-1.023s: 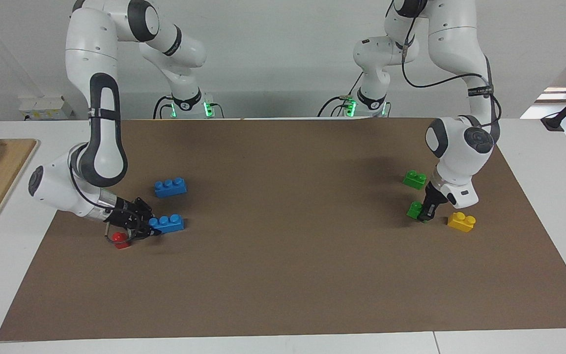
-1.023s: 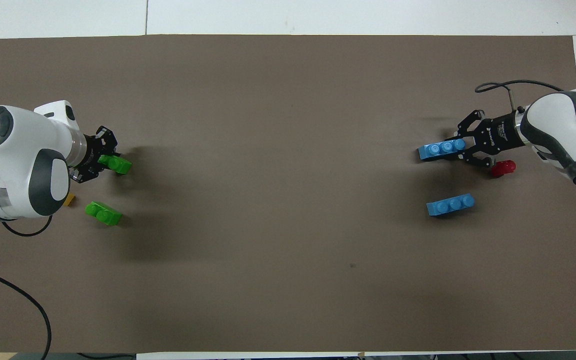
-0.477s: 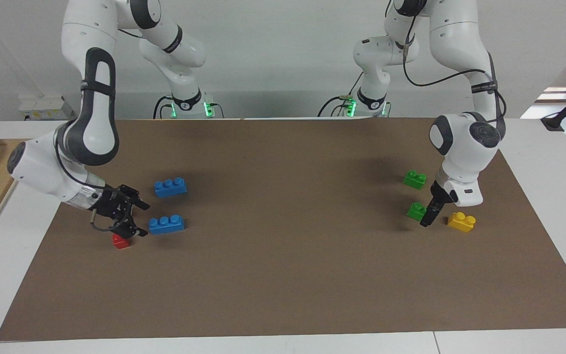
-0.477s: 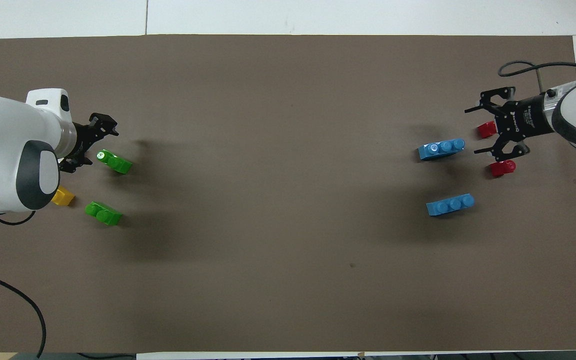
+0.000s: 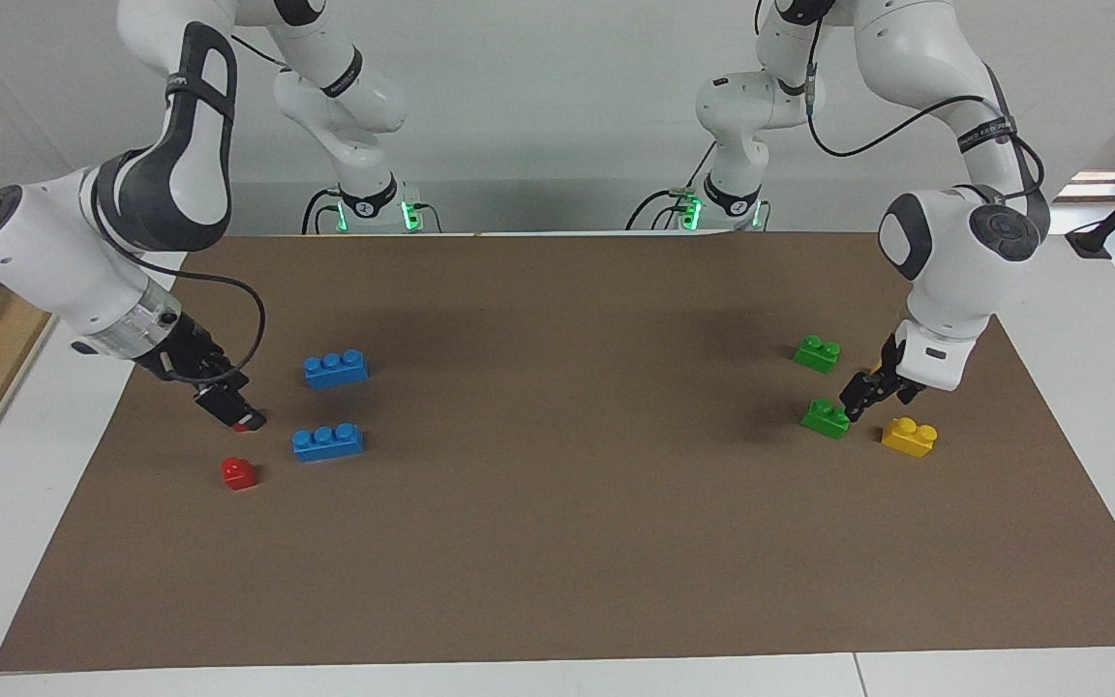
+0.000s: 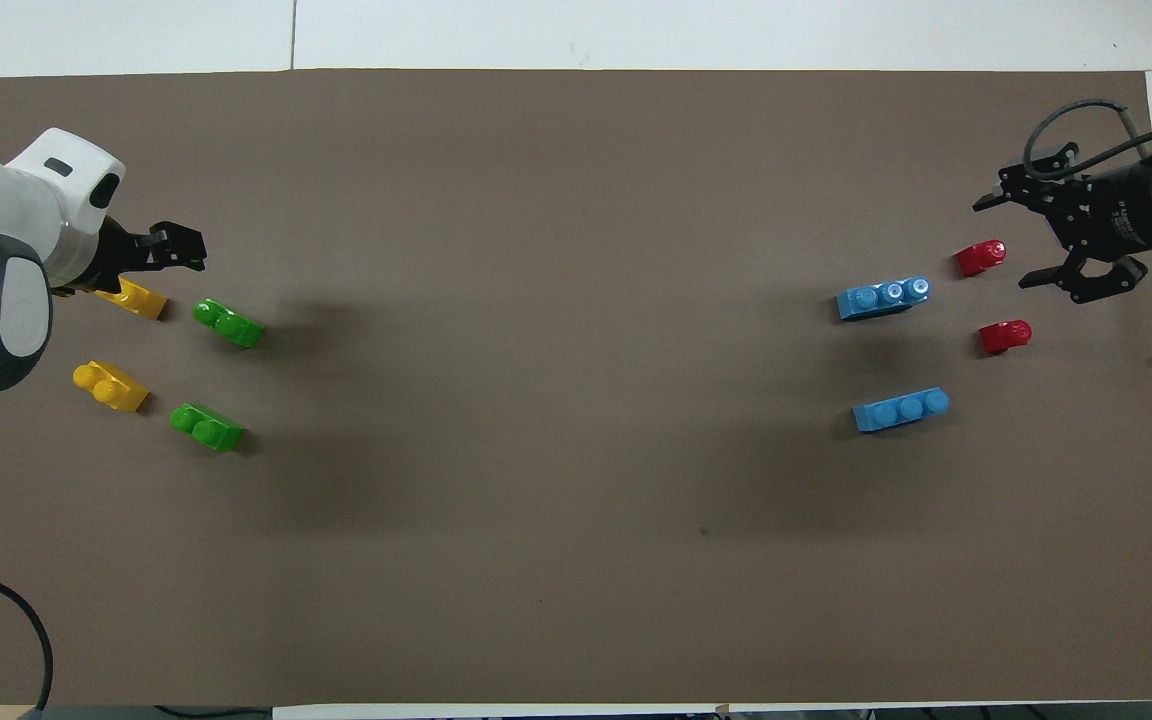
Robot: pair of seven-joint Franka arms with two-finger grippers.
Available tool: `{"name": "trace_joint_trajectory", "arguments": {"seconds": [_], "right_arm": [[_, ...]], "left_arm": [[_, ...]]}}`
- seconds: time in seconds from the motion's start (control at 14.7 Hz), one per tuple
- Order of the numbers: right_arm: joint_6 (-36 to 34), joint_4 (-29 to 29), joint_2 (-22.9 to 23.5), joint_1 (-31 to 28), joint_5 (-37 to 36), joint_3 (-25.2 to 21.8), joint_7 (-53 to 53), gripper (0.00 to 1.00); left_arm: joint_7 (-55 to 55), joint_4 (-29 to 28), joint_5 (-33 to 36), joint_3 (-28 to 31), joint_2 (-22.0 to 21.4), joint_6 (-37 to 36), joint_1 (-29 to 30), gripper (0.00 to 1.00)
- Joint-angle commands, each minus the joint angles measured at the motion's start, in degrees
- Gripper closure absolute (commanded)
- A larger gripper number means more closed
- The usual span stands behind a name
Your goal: Remove green block with left arm and hold with right
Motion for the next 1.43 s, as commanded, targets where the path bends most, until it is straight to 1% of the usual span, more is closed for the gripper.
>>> {"name": "trace_joint_trajectory", "arguments": {"seconds": [0.0,0.14,0.27,0.48,0.55,0.68,0.82,0.95,1.36], "right_arm": [[-4.51,3.64,-2.27,0.66,-6.4,0.28,-11.28,0.01],[-6.79,4.61,-5.69,1.63,-8.96,0.28,-18.68,0.01],[-11.09,6.28,-8.25,2.77,-11.07,0.37,-21.86,0.01],[-18.65,11.37,-8.7,2.77,-11.7,0.28,-29.93,0.01],[-19.8,12.26,-8.7,2.69,-12.22,0.28,-33.09,0.01],[-20.6,11.83,-9.14,2.68,-14.5,0.28,-36.72,0.01],[-20.43,10.16,-10.02,2.95,-15.64,0.37,-36.73,0.01],[-20.34,10.07,-10.02,4.26,-17.49,0.37,-36.82,0.01],[-20.43,9.45,-10.37,4.53,-18.02,0.37,-36.47,0.0]], "left_arm": [[3.31,-0.32,0.95,-0.17,-4.24,-5.04,0.24,0.0],[5.42,-0.32,0.95,-0.34,-6.88,-7.77,-0.37,0.0],[7.26,-0.32,0.95,-0.52,-10.39,-11.89,-0.46,0.0],[9.12,0.9,0.16,-0.78,-14.44,-19.01,-0.55,0.0],[9.21,1.86,0.16,-0.87,-14.88,-21.47,-0.72,0.0],[10.09,3.19,0.16,-1.74,-15.24,-24.12,-0.81,0.0],[10.09,3.11,0.16,-1.83,-15.94,-24.48,-0.81,0.0],[10.09,3.1,0.07,-1.92,-16.03,-24.48,-0.81,0.0],[9.47,4.07,-2.39,-1.75,-16.38,-24.48,-0.73,0.0]]}}
